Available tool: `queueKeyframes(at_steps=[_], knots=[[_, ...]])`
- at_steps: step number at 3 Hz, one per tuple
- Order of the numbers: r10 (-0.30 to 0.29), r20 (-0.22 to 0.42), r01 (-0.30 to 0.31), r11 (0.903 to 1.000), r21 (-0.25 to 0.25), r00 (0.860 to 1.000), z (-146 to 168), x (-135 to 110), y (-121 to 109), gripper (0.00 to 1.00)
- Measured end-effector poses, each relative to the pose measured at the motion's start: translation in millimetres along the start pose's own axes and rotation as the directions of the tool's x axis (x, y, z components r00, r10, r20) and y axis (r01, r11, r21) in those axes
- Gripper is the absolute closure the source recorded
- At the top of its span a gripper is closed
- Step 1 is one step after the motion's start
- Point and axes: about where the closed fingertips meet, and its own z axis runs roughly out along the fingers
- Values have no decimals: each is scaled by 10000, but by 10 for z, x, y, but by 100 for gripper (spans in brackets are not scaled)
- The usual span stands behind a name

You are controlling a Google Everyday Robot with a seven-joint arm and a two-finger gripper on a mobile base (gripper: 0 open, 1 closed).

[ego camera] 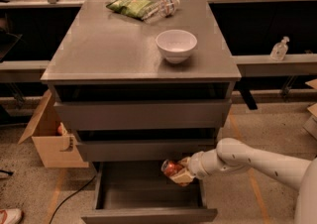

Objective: Place coke can into bottom drawer

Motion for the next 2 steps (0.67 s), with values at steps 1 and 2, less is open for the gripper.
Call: queueKeyframes(at_steps=[1,2], knots=[[605,372,-607,9981,33,9975,242,228,4,100],[607,373,-608,9981,32,9975,243,228,4,100]])
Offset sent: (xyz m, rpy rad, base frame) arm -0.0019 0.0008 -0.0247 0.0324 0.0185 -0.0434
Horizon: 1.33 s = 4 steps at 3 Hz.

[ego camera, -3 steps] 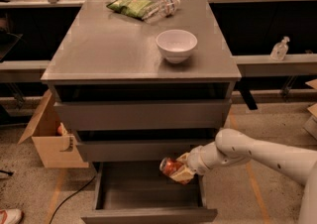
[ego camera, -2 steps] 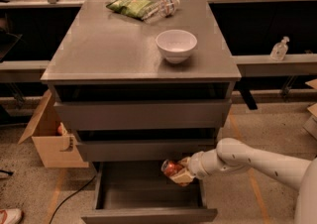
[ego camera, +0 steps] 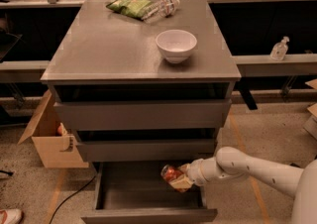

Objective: Place coke can into bottom drawer

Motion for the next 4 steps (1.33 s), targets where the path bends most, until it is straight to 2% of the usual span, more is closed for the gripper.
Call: queueKeyframes(at_steps=[1,2,4], knots=[[363,101,-363,9993,-19,9993,94,99,-9,100],[1128,234,-1134,9931,304,9933,244,315,-111,100],[2296,57,-2290,9681,1017,9733,699,610,-303,100]])
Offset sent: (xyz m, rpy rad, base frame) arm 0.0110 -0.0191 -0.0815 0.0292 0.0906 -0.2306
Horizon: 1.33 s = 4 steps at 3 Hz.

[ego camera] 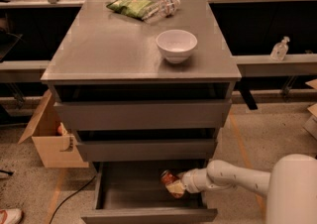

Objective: Place coke can into bottom drawer

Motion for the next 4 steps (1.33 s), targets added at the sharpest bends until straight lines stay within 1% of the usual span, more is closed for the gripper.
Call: queueKeyframes(at_steps=[1,3,4], knots=[[483,-187,-483,9988,-1,9987,366,74,-1,100],[1085,2,-1085,9939,-211,9941,824,150,-54,100],[1387,87,-1387,9903,-75,9903,999,204,-178,100]])
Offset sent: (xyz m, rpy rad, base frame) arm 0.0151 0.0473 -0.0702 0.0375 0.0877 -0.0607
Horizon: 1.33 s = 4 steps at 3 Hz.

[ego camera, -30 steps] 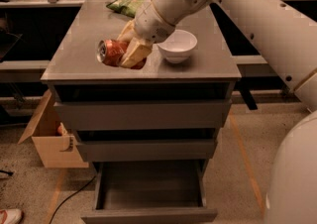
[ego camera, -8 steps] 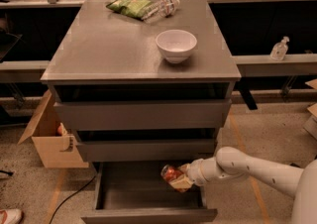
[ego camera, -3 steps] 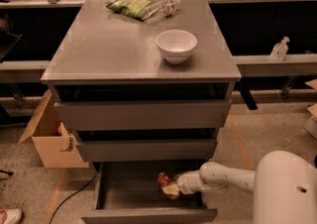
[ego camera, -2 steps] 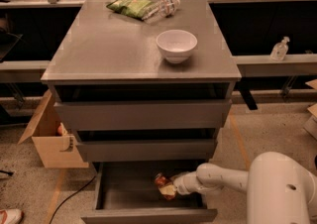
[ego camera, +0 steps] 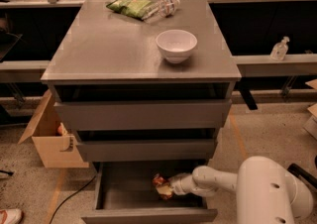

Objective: Place coke can into bottom drawer

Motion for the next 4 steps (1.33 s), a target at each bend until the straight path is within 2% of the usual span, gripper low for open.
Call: queueKeyframes(at_steps=[1,4], knots=[[4,1,-4,10000,-16,10000,17,2,6,82],[5,-29,-6,9999,-113,10000,66,15,55,12]])
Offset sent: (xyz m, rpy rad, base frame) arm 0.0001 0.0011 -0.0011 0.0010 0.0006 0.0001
